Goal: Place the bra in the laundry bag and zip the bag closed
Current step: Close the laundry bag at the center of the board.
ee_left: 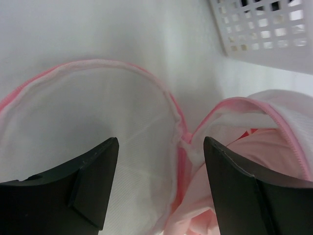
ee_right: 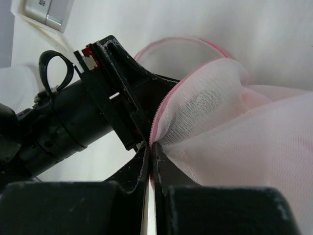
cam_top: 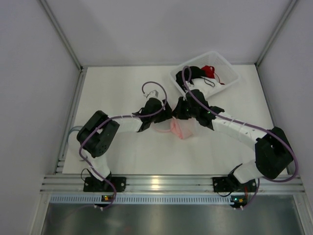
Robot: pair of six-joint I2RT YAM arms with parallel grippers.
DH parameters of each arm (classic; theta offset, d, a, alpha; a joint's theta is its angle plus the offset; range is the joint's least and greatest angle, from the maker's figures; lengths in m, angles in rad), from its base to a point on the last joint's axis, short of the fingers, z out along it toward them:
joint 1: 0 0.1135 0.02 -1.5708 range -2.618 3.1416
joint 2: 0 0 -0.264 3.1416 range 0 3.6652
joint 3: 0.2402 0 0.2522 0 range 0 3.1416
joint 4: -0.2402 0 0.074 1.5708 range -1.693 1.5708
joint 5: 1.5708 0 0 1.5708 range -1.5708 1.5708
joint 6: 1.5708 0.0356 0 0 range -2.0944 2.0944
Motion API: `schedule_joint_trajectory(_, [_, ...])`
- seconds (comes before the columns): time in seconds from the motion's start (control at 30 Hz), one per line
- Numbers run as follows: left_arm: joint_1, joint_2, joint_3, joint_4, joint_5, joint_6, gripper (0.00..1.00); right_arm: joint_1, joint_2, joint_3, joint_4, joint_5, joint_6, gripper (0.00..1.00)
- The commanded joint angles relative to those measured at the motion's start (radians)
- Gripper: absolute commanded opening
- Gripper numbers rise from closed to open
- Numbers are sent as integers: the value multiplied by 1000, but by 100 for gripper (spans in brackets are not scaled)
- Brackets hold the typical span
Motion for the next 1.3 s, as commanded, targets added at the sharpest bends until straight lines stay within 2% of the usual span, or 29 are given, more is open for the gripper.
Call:
schedule_joint_trajectory(0.0, [-11,-16,5,193,35,35,76,-5,-53,-16,76,-28,24,0])
schedule_joint_trajectory(0.1, [-11,15,7,254,127,53,74,-5,-66,-24,86,-34,26,0])
schedule_joint_trajectory(0.23, [-23,31,-21,256,107,79,66,-9,-100,-44,34,11,7,0])
schedule_joint_trajectory(0.33, [-24,6,-27,118,-3,85,66,-19,-128,-42,-47,76,-6,0])
schedule_joint_trajectory(0.47, [-24,-145,-5,-137,-136,183,70,-35,-159,-61,-121,149,-17,0])
schedule_joint_trajectory(0.67, [-14,-389,50,-345,-223,286,76,-91,-191,-123,-135,120,15,0])
schedule_joint_trajectory(0.8, [8,-469,38,-443,-312,309,81,-104,-192,-142,-120,101,12,0])
schedule_joint_trajectory(0.9, [87,-463,-20,-454,-235,273,82,-106,-192,-151,-97,71,1,0])
schedule_joint_trajectory(0.93, [113,-454,-40,-427,-155,260,82,-106,-191,-150,-94,60,-8,0])
schedule_joint_trajectory(1.0, [184,-428,-91,-381,-100,219,82,-104,-186,-145,-92,58,-11,0])
schedule_joint_trajectory(1.17, [206,-370,-156,-174,32,173,81,-106,-180,-137,-95,60,-19,0])
schedule_joint_trajectory(1.27, [206,-301,-136,-163,82,162,80,-104,-180,-134,-92,58,-17,0])
